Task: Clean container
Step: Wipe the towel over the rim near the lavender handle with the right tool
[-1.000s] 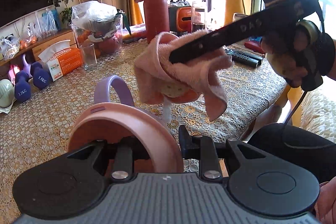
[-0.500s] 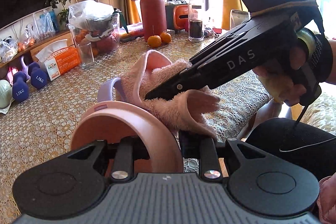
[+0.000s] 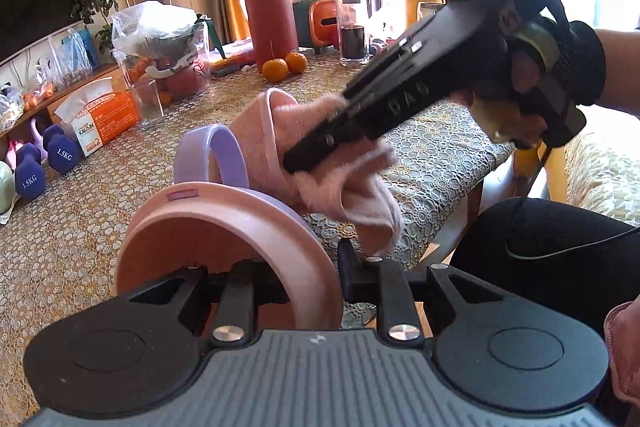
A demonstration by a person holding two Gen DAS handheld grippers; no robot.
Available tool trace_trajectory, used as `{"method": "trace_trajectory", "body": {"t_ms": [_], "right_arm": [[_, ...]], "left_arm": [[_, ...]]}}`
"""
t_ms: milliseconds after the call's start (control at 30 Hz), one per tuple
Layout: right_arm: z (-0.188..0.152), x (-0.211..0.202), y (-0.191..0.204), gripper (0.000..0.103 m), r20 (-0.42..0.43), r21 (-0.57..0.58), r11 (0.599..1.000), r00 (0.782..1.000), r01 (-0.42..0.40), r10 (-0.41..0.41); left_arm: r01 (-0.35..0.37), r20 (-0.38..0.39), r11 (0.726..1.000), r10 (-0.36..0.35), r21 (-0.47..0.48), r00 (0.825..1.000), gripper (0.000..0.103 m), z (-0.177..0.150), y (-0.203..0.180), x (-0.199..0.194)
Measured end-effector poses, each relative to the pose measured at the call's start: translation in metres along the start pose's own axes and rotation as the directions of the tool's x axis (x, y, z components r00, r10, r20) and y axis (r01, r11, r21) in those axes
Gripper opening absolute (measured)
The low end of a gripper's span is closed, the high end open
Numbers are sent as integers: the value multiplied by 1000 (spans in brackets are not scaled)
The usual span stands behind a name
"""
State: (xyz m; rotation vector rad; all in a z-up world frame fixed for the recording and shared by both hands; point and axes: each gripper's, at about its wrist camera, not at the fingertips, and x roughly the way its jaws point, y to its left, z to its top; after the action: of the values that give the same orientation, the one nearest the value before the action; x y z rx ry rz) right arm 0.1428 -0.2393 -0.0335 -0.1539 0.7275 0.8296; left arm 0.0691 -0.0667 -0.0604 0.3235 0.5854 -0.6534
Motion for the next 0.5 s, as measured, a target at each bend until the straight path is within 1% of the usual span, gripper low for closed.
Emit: {"method": "trace_trajectory", "body": {"t_ms": [67,133,233,300,400,500], "right_arm": [[7,-11,-12,10,34,45,999,999,11,-12],[15,-23,-20,10,84,91,996,996,-11,4],[29,-39,-19,11,163,105,991,985,-77,59],[37,-45,-13,11,195,91,988,975,-124,105],[47,-42,3,11,196,41,986,969,-162,151],[49,-28,14,11,150,-7,990,979,-138,138]], "left_arm": [[1,-2,1000,-1,7,1000,21,-2,-2,0],[3,-3,1000,-3,8,1000,21,-2,-3,0],[6,-5,1000,-6,17,1000,21,-2,-5,0],[7,-6,1000,-7,18,1000,21,-2,-5,0],[7,-7,1000,-7,24,1000,21,-2,-6,0],[7,-9,999,-6,33,1000,21,-3,-7,0]]}}
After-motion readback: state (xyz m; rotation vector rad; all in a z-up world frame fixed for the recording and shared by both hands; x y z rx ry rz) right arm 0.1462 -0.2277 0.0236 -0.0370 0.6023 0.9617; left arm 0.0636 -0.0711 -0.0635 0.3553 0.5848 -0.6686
